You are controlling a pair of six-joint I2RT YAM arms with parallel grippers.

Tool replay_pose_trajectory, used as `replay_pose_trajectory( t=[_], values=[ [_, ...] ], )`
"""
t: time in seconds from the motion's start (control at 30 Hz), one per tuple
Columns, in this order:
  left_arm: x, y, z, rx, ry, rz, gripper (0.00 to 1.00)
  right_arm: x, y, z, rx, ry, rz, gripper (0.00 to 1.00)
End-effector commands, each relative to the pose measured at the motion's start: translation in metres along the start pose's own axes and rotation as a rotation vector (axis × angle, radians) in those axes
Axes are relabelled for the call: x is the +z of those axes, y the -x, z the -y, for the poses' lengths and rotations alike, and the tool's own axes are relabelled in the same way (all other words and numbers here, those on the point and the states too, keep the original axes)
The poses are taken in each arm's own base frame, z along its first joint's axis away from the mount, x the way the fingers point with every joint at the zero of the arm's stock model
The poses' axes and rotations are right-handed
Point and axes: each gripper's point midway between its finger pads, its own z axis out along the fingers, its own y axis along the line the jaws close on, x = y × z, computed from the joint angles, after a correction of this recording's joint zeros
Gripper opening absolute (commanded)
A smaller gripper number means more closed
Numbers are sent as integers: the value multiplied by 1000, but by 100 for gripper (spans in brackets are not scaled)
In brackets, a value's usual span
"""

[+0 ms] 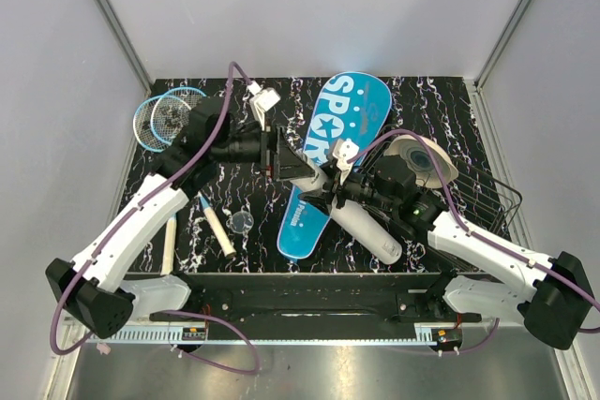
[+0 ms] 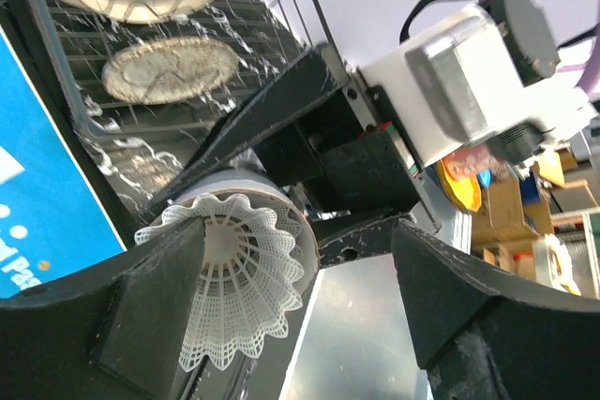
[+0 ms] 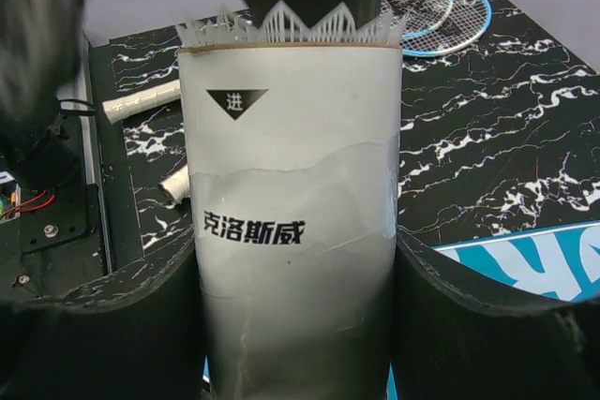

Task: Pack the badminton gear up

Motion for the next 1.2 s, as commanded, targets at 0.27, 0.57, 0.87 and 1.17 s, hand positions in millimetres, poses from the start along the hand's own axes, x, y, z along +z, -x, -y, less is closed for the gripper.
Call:
replay_pose_trajectory(
  t=[0.27, 0.57, 0.87, 1.17],
  values=[
    [31, -21, 12, -54, -142, -6, 85, -2, 32, -4, -30, 9, 109, 26],
    [-35, 30, -7, 53, 111, 188, 88, -4, 18, -3, -22, 0, 69, 26],
    [-138, 13, -129, -281, 765, 450, 90, -6, 13, -3, -16, -7, 63, 26],
    [-124, -94, -228, -386, 1102, 89, 66, -8, 13, -3, -14, -9, 66, 26]
  ],
)
